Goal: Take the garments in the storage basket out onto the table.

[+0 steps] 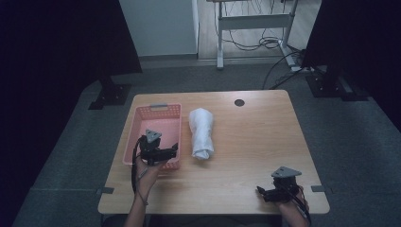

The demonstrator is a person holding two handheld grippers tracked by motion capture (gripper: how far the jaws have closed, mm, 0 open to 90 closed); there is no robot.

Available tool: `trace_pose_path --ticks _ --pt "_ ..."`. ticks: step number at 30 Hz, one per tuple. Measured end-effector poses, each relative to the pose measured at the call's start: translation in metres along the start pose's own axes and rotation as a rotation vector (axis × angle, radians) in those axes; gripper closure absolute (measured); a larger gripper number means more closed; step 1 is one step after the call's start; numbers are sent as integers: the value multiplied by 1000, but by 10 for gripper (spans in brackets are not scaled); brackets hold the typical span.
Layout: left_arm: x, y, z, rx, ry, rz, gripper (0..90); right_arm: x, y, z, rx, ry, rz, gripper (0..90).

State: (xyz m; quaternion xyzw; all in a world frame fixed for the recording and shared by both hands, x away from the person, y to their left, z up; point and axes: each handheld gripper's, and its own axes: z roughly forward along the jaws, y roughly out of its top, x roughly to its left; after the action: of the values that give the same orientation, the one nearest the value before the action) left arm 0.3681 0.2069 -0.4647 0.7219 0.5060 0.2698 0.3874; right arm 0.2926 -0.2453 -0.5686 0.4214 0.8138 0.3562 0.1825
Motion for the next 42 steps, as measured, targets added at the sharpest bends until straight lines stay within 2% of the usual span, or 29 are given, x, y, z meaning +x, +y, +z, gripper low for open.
trace_pose_path --ticks 4,26,35,42 --pt "4 -4 -2 -2 1 -13 85 0 0 0 0 0 0 34" --pt "21 -20 -26 -24 34 -17 84 0 0 0 0 0 0 34" --pt "31 -28 -35 -33 34 -49 83 0 0 0 0 -1 0 34" --pt "41 -37 -40 -30 53 -65 83 0 0 0 -1 -2 1 34"
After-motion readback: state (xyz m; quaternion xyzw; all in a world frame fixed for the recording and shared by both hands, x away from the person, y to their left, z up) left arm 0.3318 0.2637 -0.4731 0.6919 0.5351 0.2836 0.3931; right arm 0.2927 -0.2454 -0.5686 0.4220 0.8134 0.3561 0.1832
